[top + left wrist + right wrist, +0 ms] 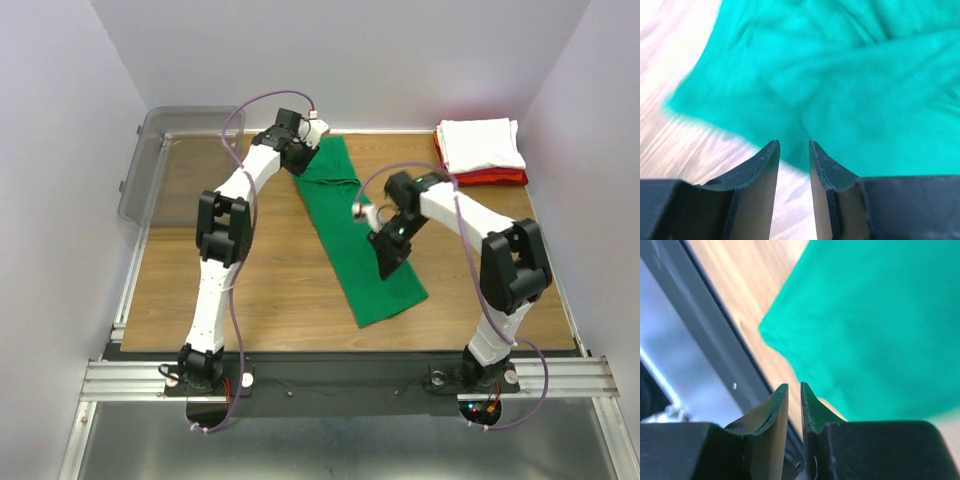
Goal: Fold and stack the t-shirts
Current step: Fold the tshirt
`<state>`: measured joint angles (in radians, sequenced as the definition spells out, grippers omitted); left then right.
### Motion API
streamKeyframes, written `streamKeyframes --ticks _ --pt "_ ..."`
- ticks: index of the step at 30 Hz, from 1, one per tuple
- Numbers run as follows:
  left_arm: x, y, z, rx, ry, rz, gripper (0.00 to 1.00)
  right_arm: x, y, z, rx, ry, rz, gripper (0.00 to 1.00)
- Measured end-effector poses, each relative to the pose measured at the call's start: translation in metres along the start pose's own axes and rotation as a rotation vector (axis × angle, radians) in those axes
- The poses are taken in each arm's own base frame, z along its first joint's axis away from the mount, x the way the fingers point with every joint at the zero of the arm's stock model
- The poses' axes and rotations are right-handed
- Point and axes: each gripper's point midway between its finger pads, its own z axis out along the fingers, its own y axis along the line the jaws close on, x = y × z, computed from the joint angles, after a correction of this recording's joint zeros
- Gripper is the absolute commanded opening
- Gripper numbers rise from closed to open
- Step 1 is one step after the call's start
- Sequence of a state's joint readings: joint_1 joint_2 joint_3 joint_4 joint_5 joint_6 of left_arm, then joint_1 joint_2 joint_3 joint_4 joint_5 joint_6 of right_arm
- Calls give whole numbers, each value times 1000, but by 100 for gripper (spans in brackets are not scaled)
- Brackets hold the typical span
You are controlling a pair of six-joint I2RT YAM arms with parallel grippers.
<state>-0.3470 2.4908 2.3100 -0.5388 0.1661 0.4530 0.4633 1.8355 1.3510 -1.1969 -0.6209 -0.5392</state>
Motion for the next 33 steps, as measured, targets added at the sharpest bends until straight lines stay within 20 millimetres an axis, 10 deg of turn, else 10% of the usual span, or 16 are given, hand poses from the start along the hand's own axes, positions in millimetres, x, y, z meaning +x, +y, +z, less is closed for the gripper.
streamKeyframes --ticks 6,10,22,33 --pt "-4 -32 -74 80 -70 -82 40 -26 -49 -68 171 -242 64 14" --pt "-17 -55 -95 150 -138 -129 38 -17 -75 -47 188 -210 134 11" --pt "51 -101 -20 308 49 -243 35 5 -71 26 70 -117 232 9" --pt "7 -81 21 297 -30 -207 43 -54 -27 59 -135 -167 218 31"
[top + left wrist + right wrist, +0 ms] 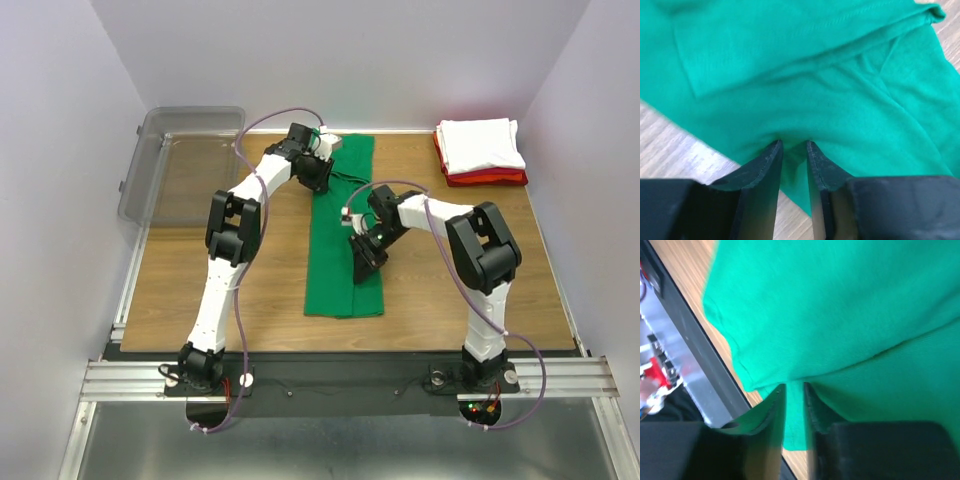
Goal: Fold and stack the t-shirts
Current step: Fold the tshirt
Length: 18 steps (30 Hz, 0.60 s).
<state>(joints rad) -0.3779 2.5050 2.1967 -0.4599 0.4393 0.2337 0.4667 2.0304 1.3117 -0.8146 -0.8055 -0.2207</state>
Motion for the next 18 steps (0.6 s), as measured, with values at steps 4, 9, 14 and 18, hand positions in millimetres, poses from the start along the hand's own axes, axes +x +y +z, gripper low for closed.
streamKeyframes --ticks 4,9,14,18 --pt "4 0 -5 27 14 22 49 -20 14 -18 19 -73 -65 41" --pt "18 -35 -59 119 22 39 55 -38 67 -85 126 -266 -309 47" --pt "1 -96 -194 125 -198 264 58 -31 101 -138 297 -412 -569 46" --pt "1 -141 -284 85 -432 557 64 -2 82 -119 418 -318 -686 47"
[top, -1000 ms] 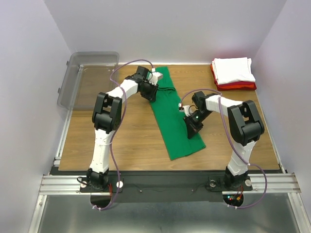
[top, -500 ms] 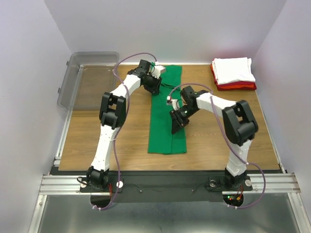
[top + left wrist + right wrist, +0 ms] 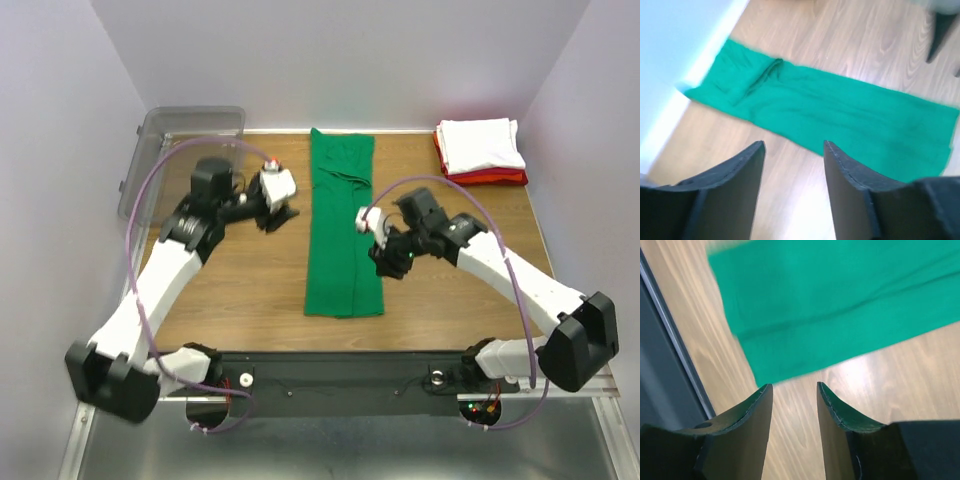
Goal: Fold and stack the t-shirts
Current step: Fold the tshirt
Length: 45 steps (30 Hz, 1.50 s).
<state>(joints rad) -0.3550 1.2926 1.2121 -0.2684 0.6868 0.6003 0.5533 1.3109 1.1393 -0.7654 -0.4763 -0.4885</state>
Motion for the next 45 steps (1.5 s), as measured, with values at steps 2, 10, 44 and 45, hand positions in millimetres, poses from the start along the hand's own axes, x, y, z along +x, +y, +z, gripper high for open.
streamKeyframes --ticks 2,10,44,45 --pt "8 -25 -17 13 -25 102 65 26 10 14 -3 70 -77 49" --pt "155 -156 -6 365 205 208 66 91 62 48 -61 164 -423 45" --pt "207 -198 39 503 352 386 0 121 49 89 13 118 -565 0" --pt "202 -198 36 505 346 381 0 114 50 85 19 107 -544 1"
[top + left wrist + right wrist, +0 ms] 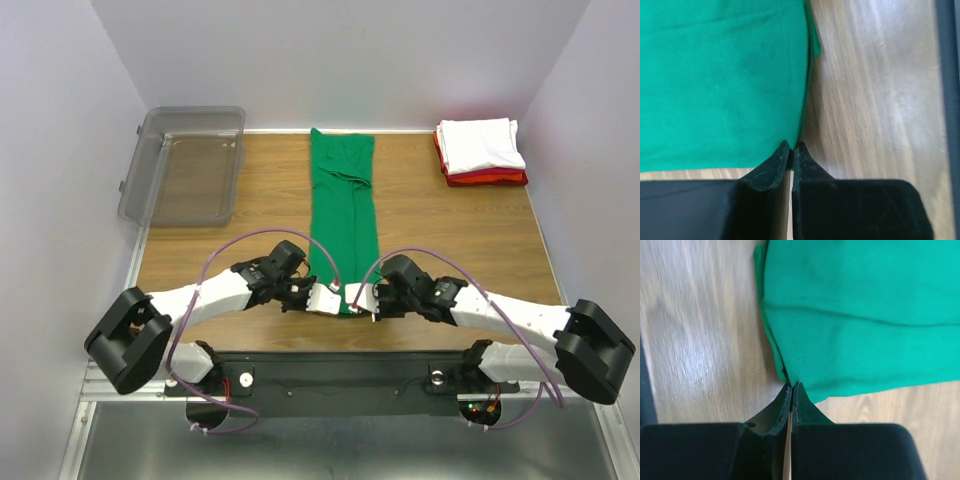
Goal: Fold and stack the t-shirts
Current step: Fold the tshirt
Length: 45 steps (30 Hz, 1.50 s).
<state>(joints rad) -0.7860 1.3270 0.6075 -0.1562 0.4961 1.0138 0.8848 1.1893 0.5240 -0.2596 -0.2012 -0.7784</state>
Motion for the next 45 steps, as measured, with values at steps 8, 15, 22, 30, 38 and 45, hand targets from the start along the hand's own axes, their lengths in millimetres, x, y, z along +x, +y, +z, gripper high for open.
streamKeyframes --ticks 8,15,22,30,38,45 --pt "-35 -6 -33 10 -82 -3 0 -42 -20 -42 58 -92 66 0" --pt "-43 17 -54 16 -123 -132 0 -41 -46 -53 117 -64 105 1" --pt "-36 86 -64 -68 -111 -163 0 -17 -113 -47 166 -6 175 1" --pt "-8 152 -49 -85 -64 -160 0 3 -169 -28 161 7 174 1" --pt "8 224 -51 -136 -47 -94 0 14 -230 -18 196 -11 151 1" --pt "23 269 -43 -164 -34 -57 3 28 -276 1 218 -9 145 1"
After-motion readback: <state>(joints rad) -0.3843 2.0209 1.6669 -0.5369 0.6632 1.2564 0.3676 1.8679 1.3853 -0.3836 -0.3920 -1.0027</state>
